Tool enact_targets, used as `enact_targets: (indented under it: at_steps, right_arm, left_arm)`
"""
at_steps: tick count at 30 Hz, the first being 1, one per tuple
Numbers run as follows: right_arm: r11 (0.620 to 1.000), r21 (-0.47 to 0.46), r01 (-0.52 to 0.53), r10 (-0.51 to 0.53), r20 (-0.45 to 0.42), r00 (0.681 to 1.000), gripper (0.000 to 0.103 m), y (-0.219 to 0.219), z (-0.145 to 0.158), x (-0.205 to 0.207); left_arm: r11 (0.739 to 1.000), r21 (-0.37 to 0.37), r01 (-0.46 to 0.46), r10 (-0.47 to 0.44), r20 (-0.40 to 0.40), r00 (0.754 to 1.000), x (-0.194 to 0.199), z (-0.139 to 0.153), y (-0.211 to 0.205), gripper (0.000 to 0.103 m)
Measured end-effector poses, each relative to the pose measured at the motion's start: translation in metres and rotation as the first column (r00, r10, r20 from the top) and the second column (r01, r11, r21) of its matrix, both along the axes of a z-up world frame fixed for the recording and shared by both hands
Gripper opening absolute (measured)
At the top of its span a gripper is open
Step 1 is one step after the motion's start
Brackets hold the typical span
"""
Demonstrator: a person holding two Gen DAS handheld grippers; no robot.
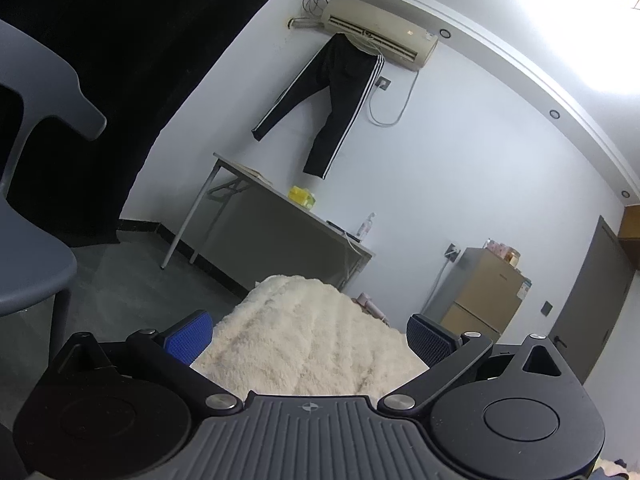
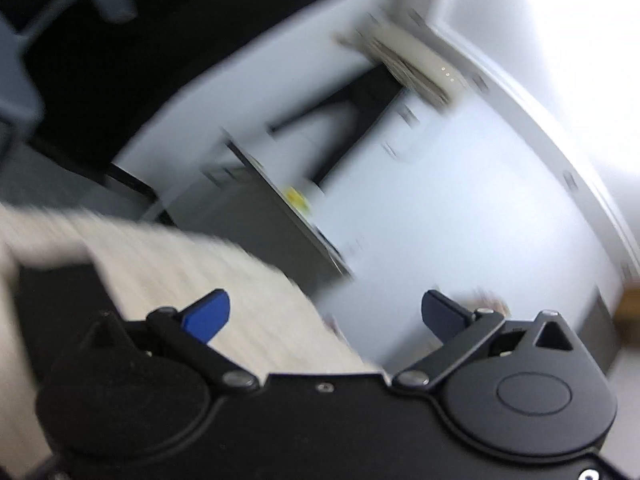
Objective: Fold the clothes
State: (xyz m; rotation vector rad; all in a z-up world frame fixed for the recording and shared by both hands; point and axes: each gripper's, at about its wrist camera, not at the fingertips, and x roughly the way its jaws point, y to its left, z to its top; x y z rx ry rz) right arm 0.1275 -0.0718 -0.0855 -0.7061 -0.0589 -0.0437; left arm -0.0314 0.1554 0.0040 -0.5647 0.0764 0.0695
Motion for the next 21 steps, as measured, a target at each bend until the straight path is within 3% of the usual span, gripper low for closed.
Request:
enact_targets:
  at_steps: [3, 5, 9, 11, 16, 19, 21]
  right_arm:
    - [0.994, 0.074, 0.085, -0.082, -0.049, 0.995, 0.103, -0.075, 0.006, -0.004]
    - [0.981, 0.081, 0.177, -0.17, -0.089, 0.981, 0.103, -0.147, 0.005, -0.007]
    - [0.962, 0.015, 0.271, -0.266, -0.139, 0.954, 0.103, -0.224, 0.001, -0.01]
    - [0.943, -0.047, 0.329, -0.332, -0.117, 0.936, 0.103, -0.251, 0.003, -0.007]
    - [0.934, -0.073, 0.35, -0.357, -0.111, 0.928, 0.101, -0.259, 0.006, 0.013]
    - [0.935, -0.18, 0.307, -0.33, -0.117, 0.937, 0.092, -0.242, -0.009, 0.03]
    - [0.911, -0.294, 0.288, -0.334, -0.12, 0.935, 0.091, -0.236, -0.028, 0.039]
  left_arm:
    - [1.0, 0.007, 0.006, -0.006, -0.004, 1.0, 0.0, 0.0, -0.001, 0.103]
    - [1.0, 0.008, 0.01, -0.01, -0.008, 1.0, 0.001, 0.0, -0.001, 0.102]
    - [1.0, 0.006, 0.018, -0.018, -0.023, 1.0, 0.003, -0.001, -0.002, 0.103]
    - [1.0, 0.009, 0.026, -0.026, -0.026, 0.999, 0.004, -0.001, -0.004, 0.102]
    - [0.999, 0.008, 0.043, -0.043, -0.045, 0.998, 0.01, -0.003, -0.005, 0.102]
    - [0.998, 0.034, 0.049, -0.046, -0.075, 0.996, 0.016, -0.003, -0.01, 0.102]
    - [0.997, 0.052, 0.053, -0.049, -0.077, 0.996, 0.016, -0.003, -0.013, 0.102]
